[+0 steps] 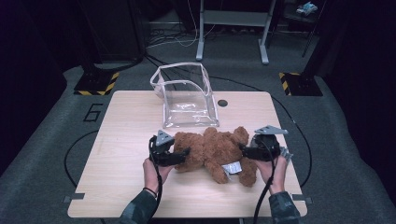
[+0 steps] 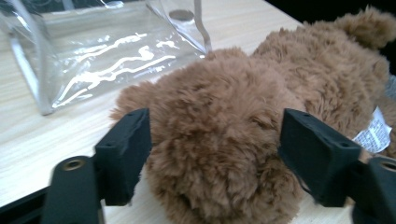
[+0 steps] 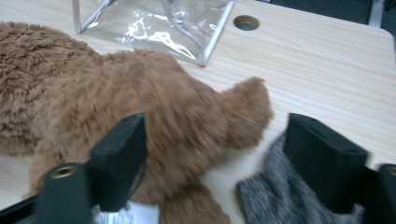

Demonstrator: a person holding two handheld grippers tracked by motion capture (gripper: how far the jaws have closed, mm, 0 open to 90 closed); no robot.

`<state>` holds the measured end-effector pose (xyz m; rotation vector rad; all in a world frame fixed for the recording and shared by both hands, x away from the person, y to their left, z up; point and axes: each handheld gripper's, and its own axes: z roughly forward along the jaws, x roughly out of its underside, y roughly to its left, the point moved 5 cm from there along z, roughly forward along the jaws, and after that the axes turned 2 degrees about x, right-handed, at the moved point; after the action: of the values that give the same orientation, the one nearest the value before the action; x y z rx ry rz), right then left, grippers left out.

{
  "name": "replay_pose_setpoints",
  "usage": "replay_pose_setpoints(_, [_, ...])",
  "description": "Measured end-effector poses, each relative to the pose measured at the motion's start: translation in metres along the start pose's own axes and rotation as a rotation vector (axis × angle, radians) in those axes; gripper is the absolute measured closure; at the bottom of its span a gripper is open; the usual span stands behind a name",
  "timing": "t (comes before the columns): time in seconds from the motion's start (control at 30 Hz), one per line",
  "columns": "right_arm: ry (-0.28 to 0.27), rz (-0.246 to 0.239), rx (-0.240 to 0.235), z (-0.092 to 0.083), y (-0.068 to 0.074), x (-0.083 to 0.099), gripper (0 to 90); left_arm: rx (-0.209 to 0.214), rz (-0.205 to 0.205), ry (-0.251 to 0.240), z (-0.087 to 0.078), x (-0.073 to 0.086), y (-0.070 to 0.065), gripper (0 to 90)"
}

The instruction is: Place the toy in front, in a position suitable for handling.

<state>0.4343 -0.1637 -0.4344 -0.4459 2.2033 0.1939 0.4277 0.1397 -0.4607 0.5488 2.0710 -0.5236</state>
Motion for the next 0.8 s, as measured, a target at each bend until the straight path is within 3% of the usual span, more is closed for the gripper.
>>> replay_pose_setpoints(0.2, [0.006,0.033,0.070,-0.017,-0.028,0.040,5.7,-0.024,-0.029,-0.028,-0.015,-0.003,0.018,15.5])
replay_pose_setpoints(0.33, [0.037,0.061,0.101,-0.015,-0.040,0.072,3.5,-0.009,-0.059,-0.045,-0.020,-0.003,0.027,11.1])
replay_pose_setpoints(0.5, [0.078,0.070,0.175,-0.008,-0.052,0.107,0.0,-0.042,-0.080,-0.037,-0.021,-0.001,0.042,7.7])
replay_pose_setpoints(0.73, [0.095,0.142,0.217,-0.004,-0.065,0.142,0.0,-0.089,-0.070,-0.016,-0.017,-0.001,0.060,6.6])
replay_pose_setpoints(0.8, [0.106,0.151,0.218,-0.001,-0.068,0.150,0.0,-0.098,-0.052,0.011,-0.013,0.000,0.069,7.1])
